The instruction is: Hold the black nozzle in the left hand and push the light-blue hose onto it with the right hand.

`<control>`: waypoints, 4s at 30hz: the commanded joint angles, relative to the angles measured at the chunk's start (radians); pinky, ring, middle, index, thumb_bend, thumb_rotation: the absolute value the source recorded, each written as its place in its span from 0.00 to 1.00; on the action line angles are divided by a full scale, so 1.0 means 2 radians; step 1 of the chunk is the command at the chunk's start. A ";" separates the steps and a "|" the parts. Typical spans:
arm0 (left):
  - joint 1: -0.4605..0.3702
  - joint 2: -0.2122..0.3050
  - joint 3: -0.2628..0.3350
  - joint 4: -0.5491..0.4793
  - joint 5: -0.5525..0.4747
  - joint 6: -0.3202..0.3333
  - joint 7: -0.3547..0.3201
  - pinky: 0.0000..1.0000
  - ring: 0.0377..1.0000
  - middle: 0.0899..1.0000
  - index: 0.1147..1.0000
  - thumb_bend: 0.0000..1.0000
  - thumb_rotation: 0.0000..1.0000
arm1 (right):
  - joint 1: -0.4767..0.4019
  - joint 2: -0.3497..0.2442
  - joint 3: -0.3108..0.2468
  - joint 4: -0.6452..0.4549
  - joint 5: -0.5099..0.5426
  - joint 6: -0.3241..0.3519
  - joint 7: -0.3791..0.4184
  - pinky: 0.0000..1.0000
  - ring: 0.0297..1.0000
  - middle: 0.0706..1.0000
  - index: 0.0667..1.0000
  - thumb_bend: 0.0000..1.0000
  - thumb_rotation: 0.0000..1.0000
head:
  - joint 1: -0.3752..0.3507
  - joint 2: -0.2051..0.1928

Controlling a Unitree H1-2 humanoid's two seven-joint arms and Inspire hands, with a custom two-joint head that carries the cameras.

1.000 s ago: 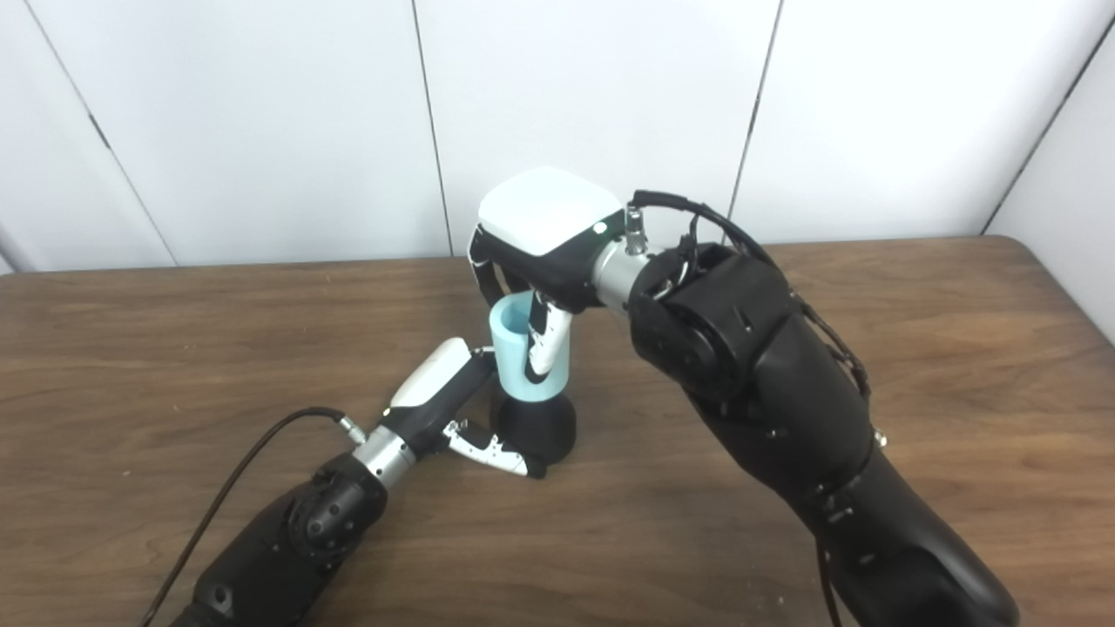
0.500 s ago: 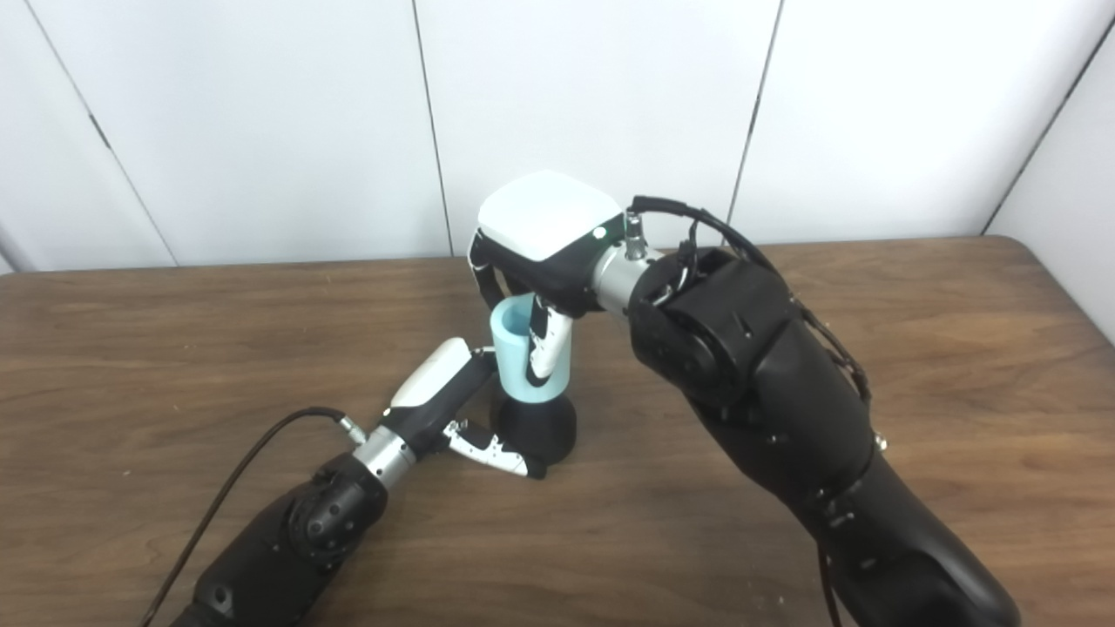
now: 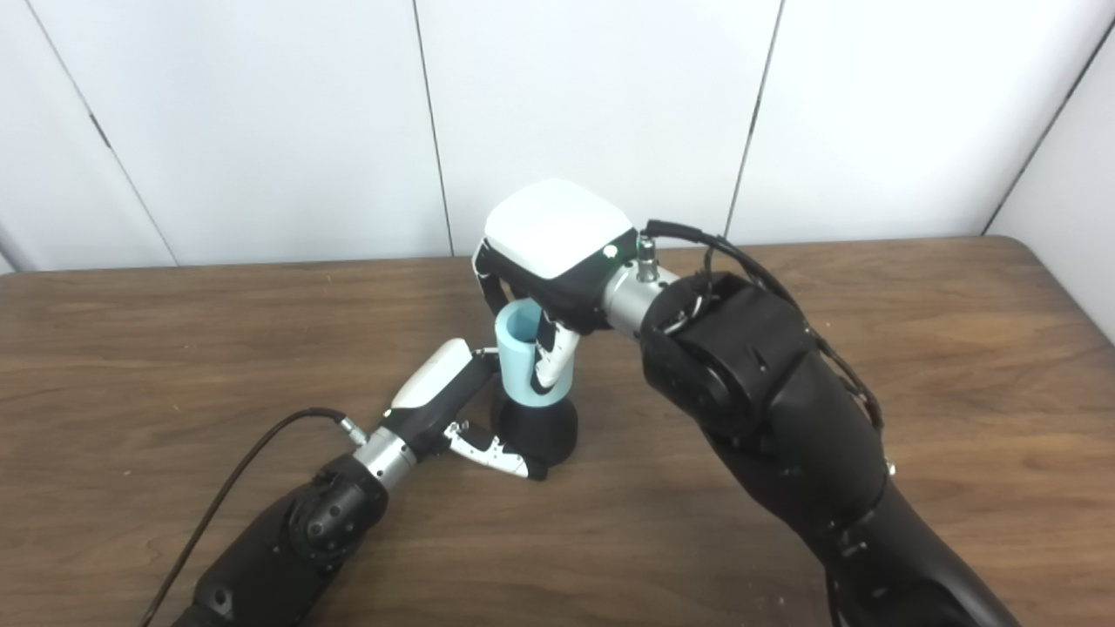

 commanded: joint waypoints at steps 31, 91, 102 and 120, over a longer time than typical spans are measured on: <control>0.079 0.008 -0.041 0.040 0.028 0.048 -0.070 0.75 0.56 0.41 0.41 0.52 0.08 | 0.010 0.007 0.025 0.022 -0.002 -0.024 0.014 0.04 0.10 0.39 0.43 0.53 0.00 | 0.000 0.002; 0.081 0.010 -0.040 0.035 0.026 0.052 -0.071 0.75 0.56 0.41 0.41 0.52 0.09 | 0.050 0.003 0.015 0.038 0.015 -0.017 -0.009 0.02 0.07 0.43 0.44 0.53 0.00 | 0.000 0.005; 0.081 0.010 -0.039 0.035 0.025 0.052 -0.072 0.75 0.55 0.40 0.41 0.52 0.09 | 0.048 0.007 0.013 0.037 0.016 -0.014 -0.010 0.03 0.07 0.41 0.45 0.53 0.00 | 0.000 0.006; 0.081 0.011 -0.041 0.032 0.028 0.055 -0.074 0.75 0.57 0.41 0.41 0.52 0.08 | 0.074 0.001 -0.009 0.030 0.026 -0.097 -0.146 0.76 0.79 0.82 0.79 1.00 0.41 | 0.001 0.006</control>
